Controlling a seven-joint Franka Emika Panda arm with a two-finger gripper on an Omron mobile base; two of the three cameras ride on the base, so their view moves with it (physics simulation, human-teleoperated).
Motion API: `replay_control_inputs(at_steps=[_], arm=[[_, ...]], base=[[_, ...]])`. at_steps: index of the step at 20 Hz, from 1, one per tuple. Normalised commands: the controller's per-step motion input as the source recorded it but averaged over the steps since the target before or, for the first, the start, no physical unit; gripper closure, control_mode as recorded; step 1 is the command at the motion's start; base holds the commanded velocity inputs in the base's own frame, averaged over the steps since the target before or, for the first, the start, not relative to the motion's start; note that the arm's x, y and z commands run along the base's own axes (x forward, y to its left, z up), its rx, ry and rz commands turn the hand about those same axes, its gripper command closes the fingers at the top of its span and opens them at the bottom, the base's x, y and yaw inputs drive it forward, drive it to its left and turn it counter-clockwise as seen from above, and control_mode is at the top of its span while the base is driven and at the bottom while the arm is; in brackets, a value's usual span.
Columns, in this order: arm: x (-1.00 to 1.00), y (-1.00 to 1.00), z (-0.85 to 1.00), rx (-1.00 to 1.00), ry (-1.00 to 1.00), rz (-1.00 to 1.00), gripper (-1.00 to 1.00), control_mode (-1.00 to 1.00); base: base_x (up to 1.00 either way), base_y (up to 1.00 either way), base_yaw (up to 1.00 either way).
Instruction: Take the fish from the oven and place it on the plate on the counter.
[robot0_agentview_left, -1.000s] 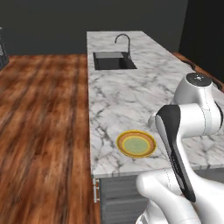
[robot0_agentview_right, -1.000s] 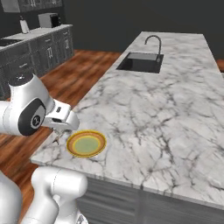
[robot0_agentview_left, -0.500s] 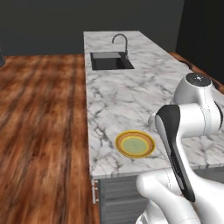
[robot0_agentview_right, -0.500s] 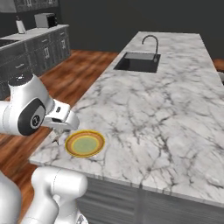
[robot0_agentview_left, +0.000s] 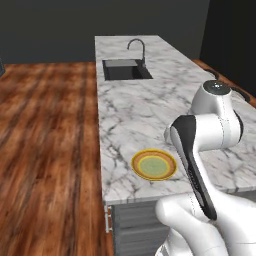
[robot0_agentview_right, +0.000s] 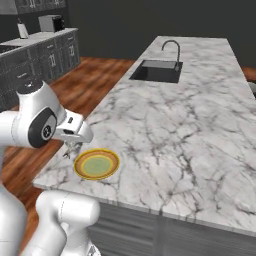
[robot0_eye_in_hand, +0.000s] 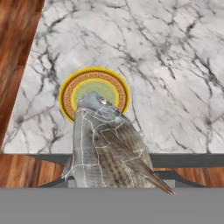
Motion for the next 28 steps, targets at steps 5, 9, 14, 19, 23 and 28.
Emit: replay_control_inputs(at_steps=[5,9,14,19,23,28], arm=[[0.40,0.03,-0.21,-0.01,0.17,0.01,1.00,-1.00],[0.29,-0.23,-0.16,0.00,0.28,0.16,1.00,-1.00],[0.12,-0.36,-0.11,0.00,0.19,0.20,1.00,-1.00],[0.16,0.01,-0.28,-0.01,0.03,0.07,1.00,-1.00],[0.11,0.00,-0.18,0.00,0.00,0.06,1.00,-1.00],[0.25,0.22,-0.15,-0.02,0.00,0.06,1.00,-1.00]], base=[[0.00,0.00,0.00],[0.00,0.00,0.00],[0.00,0.00,0.00],[0.00,0.00,0.00],[0.00,0.00,0.00],[0.00,0.00,0.00]])
